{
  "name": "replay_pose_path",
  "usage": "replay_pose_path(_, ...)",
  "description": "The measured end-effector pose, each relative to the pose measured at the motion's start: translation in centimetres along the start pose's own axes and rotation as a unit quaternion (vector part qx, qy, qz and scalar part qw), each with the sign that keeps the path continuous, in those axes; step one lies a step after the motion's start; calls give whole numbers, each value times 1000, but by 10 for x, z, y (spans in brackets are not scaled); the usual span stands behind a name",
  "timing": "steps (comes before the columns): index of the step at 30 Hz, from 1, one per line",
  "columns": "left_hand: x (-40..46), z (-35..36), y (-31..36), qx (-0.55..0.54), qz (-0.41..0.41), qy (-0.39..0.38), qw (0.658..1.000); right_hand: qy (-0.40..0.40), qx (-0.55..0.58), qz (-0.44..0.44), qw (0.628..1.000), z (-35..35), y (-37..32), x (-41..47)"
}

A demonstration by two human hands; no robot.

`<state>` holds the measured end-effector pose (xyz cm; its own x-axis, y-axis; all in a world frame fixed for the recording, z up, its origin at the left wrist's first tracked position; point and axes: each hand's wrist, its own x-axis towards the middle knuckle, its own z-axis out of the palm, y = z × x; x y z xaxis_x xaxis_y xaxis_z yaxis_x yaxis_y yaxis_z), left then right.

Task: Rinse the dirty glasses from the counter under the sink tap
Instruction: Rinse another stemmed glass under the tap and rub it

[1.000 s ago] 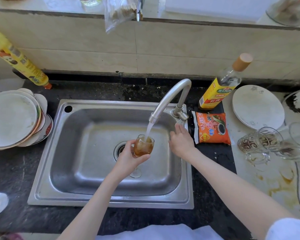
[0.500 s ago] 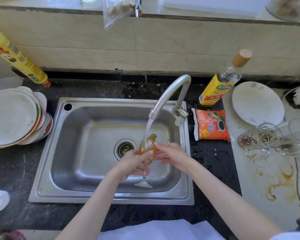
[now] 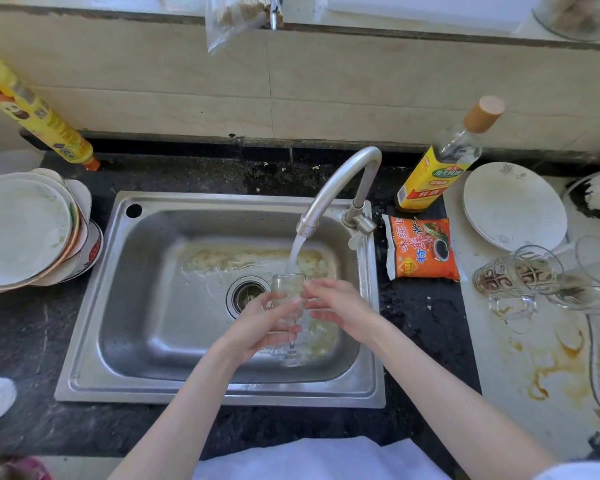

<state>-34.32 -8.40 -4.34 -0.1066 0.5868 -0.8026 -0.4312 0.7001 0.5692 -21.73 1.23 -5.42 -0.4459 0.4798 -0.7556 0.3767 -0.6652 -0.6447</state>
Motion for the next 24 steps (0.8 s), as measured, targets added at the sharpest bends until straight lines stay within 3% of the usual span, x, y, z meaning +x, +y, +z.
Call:
replay_pose_path(7, 7, 1, 4, 62, 134, 64, 987, 3, 33, -51, 998, 6, 2, -1)
replay_pose_path(13, 13, 2, 4, 130, 188, 118, 966, -15, 59, -102, 993, 7, 2, -5)
replay_pose_path(24, 2, -1, 17, 157, 243, 70, 955, -50, 60, -125, 989, 11, 3, -7)
